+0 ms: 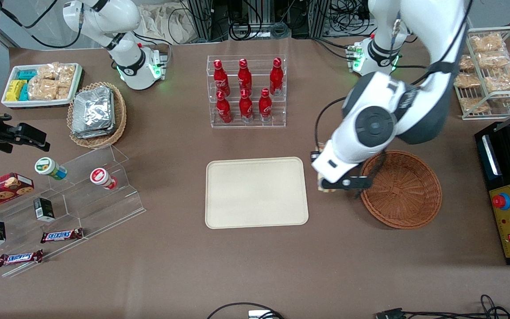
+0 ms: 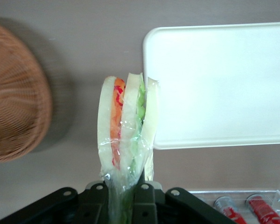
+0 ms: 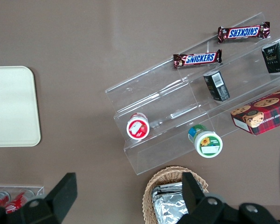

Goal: Place sandwich from basket to tray
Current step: 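Lift the sandwich and carry it over the cream tray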

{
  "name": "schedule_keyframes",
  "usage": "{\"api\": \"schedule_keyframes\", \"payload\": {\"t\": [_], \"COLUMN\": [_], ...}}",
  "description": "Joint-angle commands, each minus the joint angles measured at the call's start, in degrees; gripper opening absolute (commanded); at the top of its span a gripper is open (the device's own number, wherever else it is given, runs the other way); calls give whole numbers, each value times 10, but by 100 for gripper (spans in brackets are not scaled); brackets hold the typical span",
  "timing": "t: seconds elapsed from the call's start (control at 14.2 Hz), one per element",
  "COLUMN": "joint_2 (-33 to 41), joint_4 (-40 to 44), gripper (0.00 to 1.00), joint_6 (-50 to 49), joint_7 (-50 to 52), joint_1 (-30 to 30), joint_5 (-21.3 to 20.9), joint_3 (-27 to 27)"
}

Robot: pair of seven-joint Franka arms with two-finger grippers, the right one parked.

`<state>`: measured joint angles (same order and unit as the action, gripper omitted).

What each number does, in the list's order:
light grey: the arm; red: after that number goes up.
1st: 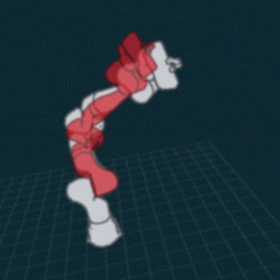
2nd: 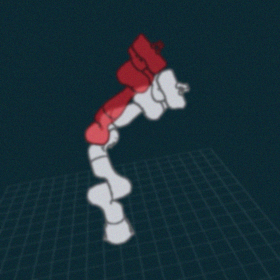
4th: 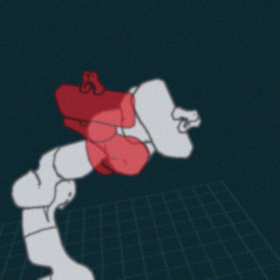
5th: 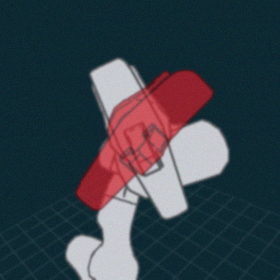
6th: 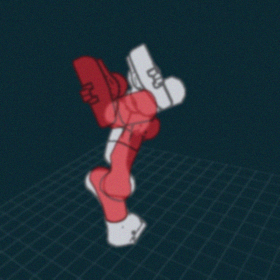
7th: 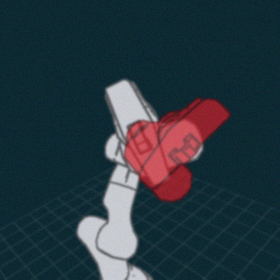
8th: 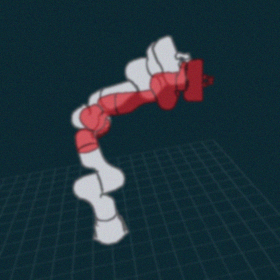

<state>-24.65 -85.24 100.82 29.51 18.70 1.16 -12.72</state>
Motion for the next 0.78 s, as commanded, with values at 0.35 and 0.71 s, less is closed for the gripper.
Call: {"api": "schedule_keyframes", "payload": {"t": [0.35,0.71], "joint_2": [-130,-165], "joint_4": [24,19], "gripper": [0,0], "joint_6": [143,176], "joint_7": [17,29], "joint_1": [56,84], "joint_5": [-5,-5], "joint_3": [8,9]}}
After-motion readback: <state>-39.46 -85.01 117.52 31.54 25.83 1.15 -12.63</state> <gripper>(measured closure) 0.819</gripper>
